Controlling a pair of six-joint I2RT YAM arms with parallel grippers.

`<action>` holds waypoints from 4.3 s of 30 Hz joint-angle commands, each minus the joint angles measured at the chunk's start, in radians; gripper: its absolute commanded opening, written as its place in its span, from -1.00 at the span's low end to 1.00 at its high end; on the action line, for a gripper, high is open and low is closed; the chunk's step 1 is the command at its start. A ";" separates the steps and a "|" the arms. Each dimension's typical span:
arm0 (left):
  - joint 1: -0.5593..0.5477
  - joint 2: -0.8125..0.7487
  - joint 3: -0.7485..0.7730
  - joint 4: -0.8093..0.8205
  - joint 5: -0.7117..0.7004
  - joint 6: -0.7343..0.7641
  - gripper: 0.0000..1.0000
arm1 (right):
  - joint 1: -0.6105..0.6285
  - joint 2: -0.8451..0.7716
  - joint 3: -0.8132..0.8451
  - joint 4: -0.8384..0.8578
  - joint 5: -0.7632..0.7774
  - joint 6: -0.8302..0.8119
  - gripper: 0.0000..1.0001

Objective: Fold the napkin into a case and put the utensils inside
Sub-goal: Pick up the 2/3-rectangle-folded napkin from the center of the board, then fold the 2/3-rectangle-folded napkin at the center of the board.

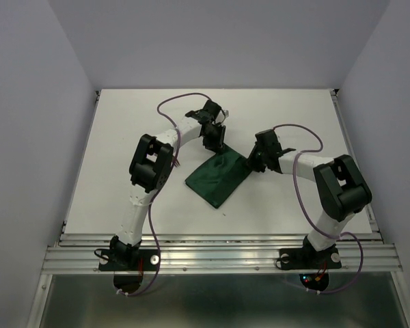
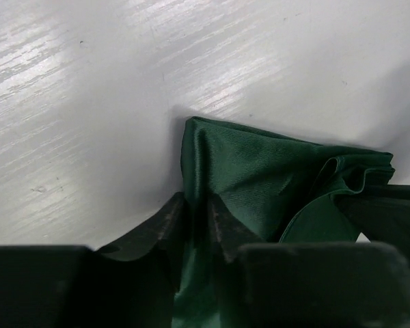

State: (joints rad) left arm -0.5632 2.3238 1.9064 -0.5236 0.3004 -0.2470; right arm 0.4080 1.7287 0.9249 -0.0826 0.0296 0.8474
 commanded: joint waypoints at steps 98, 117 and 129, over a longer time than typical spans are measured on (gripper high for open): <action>-0.090 -0.139 0.025 0.014 0.063 -0.031 -1.00 | 0.009 0.163 0.098 -0.019 0.084 0.203 -0.89; -0.106 -0.126 -0.081 0.060 0.054 -0.109 -1.00 | 0.000 0.192 0.065 0.015 0.041 0.283 -0.89; -0.104 -0.047 -0.107 0.091 0.008 -0.144 -1.00 | -0.009 0.175 0.042 0.030 0.035 0.320 -0.89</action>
State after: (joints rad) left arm -0.6609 2.2635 1.8164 -0.4423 0.3187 -0.3813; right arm 0.4057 1.8725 1.0153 0.0387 0.0448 1.1671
